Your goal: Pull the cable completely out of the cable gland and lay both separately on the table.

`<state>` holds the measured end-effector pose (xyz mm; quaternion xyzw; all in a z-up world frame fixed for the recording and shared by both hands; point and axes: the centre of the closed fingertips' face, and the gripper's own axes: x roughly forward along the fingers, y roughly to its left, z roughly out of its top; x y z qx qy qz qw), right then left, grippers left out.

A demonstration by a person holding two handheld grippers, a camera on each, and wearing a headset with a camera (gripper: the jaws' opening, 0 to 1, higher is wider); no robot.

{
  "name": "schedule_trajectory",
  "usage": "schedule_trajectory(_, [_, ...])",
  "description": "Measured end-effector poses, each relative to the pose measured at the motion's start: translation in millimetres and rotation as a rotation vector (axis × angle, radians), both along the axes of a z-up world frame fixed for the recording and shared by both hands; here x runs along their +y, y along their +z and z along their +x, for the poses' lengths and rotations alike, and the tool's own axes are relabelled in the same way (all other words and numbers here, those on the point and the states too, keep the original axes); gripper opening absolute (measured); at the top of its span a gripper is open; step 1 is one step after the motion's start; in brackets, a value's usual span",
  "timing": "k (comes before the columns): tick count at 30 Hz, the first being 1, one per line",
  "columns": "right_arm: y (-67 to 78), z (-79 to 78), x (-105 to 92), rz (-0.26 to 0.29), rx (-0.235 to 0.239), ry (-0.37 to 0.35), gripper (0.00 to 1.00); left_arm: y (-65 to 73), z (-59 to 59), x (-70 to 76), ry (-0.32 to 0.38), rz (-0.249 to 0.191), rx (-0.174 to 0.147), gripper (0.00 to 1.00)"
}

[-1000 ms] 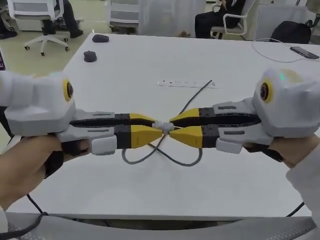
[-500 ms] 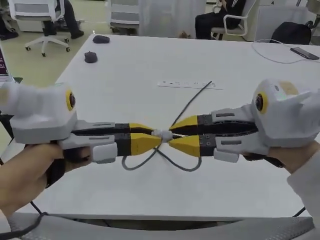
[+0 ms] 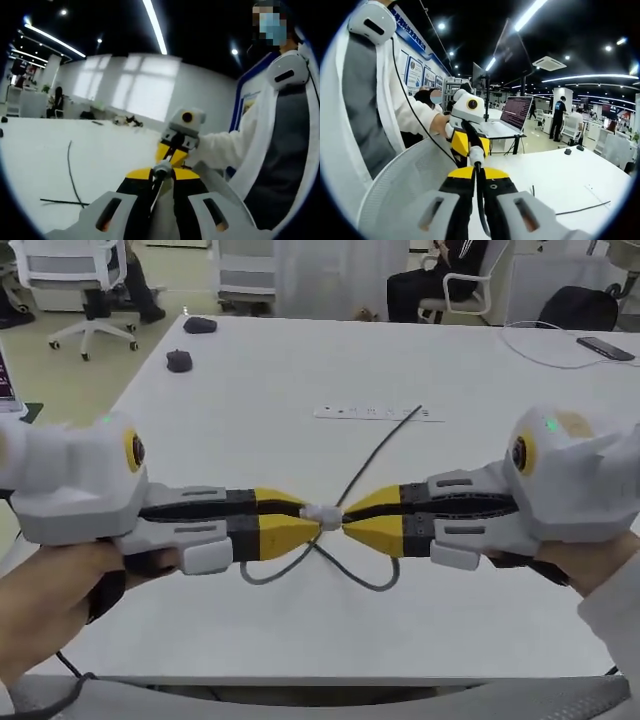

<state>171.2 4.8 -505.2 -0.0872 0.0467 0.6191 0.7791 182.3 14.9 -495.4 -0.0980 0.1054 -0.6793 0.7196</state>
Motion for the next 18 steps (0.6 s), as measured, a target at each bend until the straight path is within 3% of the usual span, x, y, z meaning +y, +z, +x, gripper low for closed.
schedule_trajectory(1, [3.0, 0.1, -0.3, 0.013, -0.005, 0.001, 0.03, 1.7, -0.2, 0.0, -0.001, -0.004, -0.007, 0.15])
schedule_trajectory(6, [11.1, 3.3, -3.4, 0.051, -0.006, -0.012, 0.02, 7.8, 2.5, -3.9, 0.011, -0.006, -0.102, 0.17])
schedule_trajectory(9, [20.8, 3.5, -4.6, 0.094, -0.007, -0.013, 0.02, 6.2, 2.4, -8.8, 0.006, -0.005, -0.127, 0.29])
schedule_trajectory(11, [27.1, 3.8, -5.7, 0.121, 0.004, -0.008, 0.02, 2.9, 3.1, -13.3, 0.012, 0.006, -0.159, 0.34])
schedule_trajectory(12, [26.9, 4.3, -5.8, 0.115, 0.002, -0.009, 0.02, 3.7, 3.7, -14.6, 0.016, 0.000, -0.164, 0.33])
schedule_trajectory(15, [25.1, 3.9, -5.9, 0.108, 0.008, -0.009, 0.02, 14.3, 3.8, -17.1, 0.016, -0.076, -0.120, 0.28])
schedule_trajectory(18, [22.5, 1.1, -4.6, 0.108, 0.014, -0.006, 0.02, 13.8, 3.4, -18.2, 0.011, -0.082, -0.112, 0.23])
